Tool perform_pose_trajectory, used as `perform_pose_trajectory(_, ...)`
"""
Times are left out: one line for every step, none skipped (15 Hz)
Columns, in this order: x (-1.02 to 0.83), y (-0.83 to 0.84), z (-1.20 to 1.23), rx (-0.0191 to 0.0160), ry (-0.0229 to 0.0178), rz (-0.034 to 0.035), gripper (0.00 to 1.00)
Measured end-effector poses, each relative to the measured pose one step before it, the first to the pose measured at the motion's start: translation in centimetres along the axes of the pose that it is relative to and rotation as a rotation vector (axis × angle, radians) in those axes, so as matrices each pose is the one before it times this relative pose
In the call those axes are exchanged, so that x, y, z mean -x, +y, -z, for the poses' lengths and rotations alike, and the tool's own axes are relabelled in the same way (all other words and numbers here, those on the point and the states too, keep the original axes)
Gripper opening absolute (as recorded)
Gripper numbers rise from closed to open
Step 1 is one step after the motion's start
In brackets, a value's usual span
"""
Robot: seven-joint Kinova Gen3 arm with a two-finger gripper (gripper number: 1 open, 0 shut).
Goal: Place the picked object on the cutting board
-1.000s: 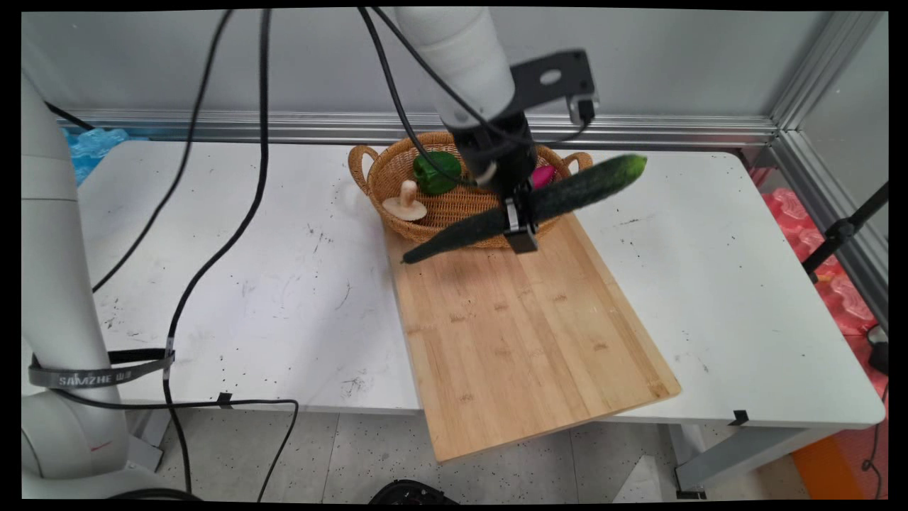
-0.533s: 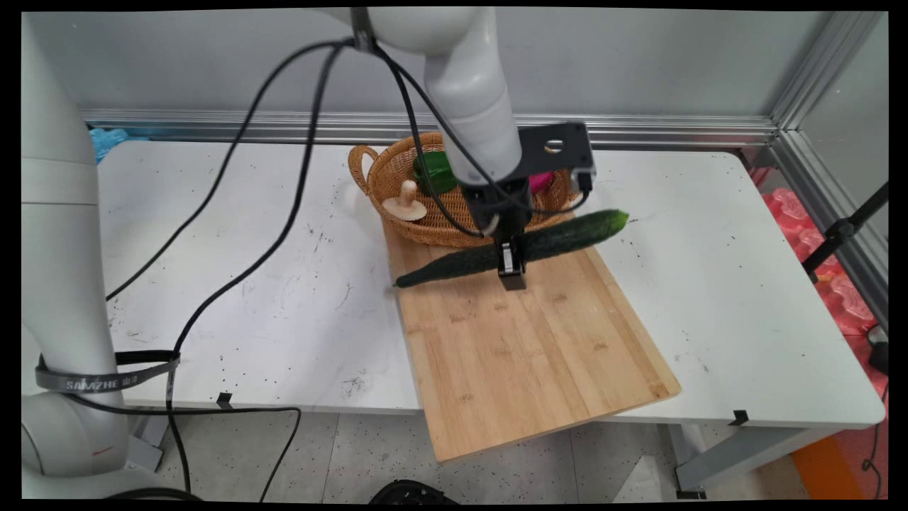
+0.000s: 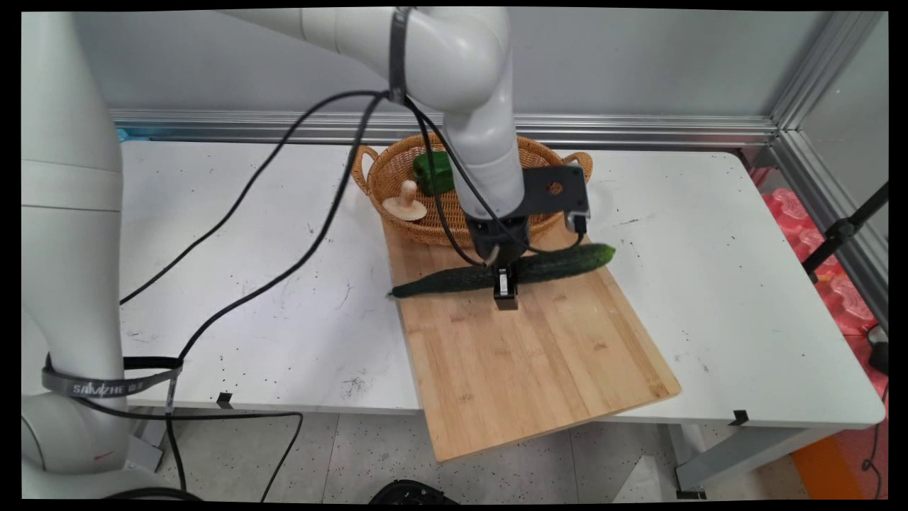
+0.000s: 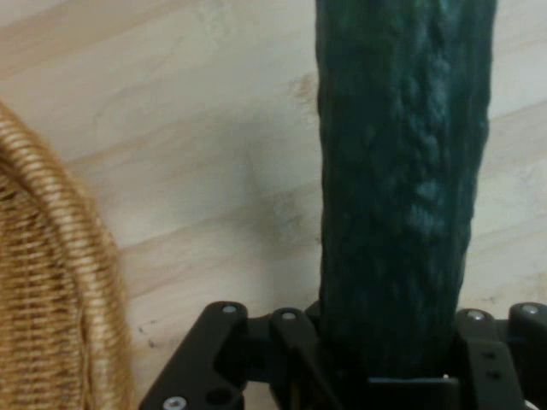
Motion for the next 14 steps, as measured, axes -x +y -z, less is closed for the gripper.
perform_pose_trajectory(-0.107,0.0,-0.566,-0.00105,-0.00524,-0.00442,0.0)
perform_pose_trajectory(-0.147,0.0,-0.66,-0.00068,-0.00548,-0.00513,0.0)
perform_pose_trajectory(-0.16,-0.047,-0.645,-0.00083,-0.00488,-0.0031,0.0)
perform_pose_trajectory(-0.162,-0.038,-0.619,0.0,-0.00385,-0.00344,0.0)
perform_pose_trajectory(-0.146,-0.021,-0.497,0.00056,-0.00228,-0.00346,1.0)
perform_pose_trajectory(-0.155,0.01,-0.52,0.00169,-0.00089,-0.00443,1.0)
perform_pose_trajectory(-0.12,0.047,-0.381,0.00274,0.00069,-0.00386,1.0)
perform_pose_trajectory(-0.144,0.068,-0.384,0.00342,0.00171,-0.00434,1.0)
perform_pose_trajectory(-0.188,0.078,-0.296,0.00386,0.00344,-0.00331,1.0)
perform_pose_trajectory(-0.207,0.063,-0.201,0.00259,0.00471,-0.00342,1.0)
perform_pose_trajectory(-0.264,0.036,-0.088,0.00025,0.00624,-0.00378,1.0)
perform_pose_trajectory(-0.105,0.003,0.008,-0.00035,0.00366,-0.00109,1.0)
perform_pose_trajectory(-0.11,0.01,0.073,-0.00087,0.00548,-0.00134,1.0)
perform_pose_trajectory(-0.065,0.01,0.156,-0.0015,0.0055,-0.00161,1.0)
